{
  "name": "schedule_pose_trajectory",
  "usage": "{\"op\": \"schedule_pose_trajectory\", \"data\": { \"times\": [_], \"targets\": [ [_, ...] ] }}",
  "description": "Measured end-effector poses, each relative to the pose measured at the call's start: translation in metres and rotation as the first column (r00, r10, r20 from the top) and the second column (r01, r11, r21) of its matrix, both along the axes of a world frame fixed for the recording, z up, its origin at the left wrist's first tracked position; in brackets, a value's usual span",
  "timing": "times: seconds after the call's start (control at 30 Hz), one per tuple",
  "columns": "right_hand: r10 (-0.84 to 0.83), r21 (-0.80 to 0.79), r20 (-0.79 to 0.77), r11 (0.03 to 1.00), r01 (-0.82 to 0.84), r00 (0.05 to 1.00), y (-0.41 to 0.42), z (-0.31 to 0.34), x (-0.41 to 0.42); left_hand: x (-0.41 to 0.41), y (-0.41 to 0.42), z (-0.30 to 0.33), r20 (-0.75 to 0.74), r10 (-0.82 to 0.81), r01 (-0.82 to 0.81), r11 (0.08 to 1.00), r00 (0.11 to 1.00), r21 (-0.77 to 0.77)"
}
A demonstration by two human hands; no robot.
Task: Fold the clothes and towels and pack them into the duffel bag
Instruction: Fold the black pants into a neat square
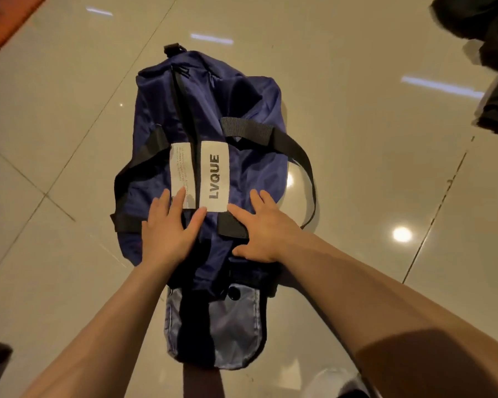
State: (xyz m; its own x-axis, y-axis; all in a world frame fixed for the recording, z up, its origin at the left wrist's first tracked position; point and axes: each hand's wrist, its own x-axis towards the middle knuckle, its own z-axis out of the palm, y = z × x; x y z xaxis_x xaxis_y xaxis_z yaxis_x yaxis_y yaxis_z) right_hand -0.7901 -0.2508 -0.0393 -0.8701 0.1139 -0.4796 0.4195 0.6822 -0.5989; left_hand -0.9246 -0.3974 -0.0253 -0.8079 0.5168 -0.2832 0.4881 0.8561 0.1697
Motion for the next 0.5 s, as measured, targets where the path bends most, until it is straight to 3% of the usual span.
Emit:
{"op": "schedule_pose_trajectory", "data": {
  "times": [0.13, 0.2, 0.3, 0.43, 0.5],
  "targets": [
    [-0.117, -0.106, -0.097, 0.989, 0.107, 0.988, 0.028, 0.013, 0.024, 0.039, 0.041, 0.011, -0.138, -0.264, 0.287, 0.939, 0.955, 0.190],
    [-0.199, -0.007, -0.189, 0.980, 0.201, 0.962, 0.052, 0.020, 0.048, 0.066, 0.072, 0.014, -0.153, -0.428, 0.453, 0.857, 0.891, 0.243],
    [-0.348, 0.114, -0.215, 0.919, 0.377, 0.913, 0.093, 0.027, 0.095, 0.111, 0.121, 0.020, -0.084, -0.512, 0.510, 0.800, 0.855, 0.316],
    [-0.558, 0.219, -0.192, 0.778, 0.589, 0.808, 0.146, 0.031, 0.171, 0.165, 0.173, 0.012, 0.052, -0.610, 0.574, 0.768, 0.791, 0.284],
    [-0.664, 0.275, -0.149, 0.684, 0.675, 0.733, 0.171, 0.031, 0.208, 0.190, 0.196, 0.004, 0.066, -0.664, 0.651, 0.745, 0.745, 0.142]
  ]
}}
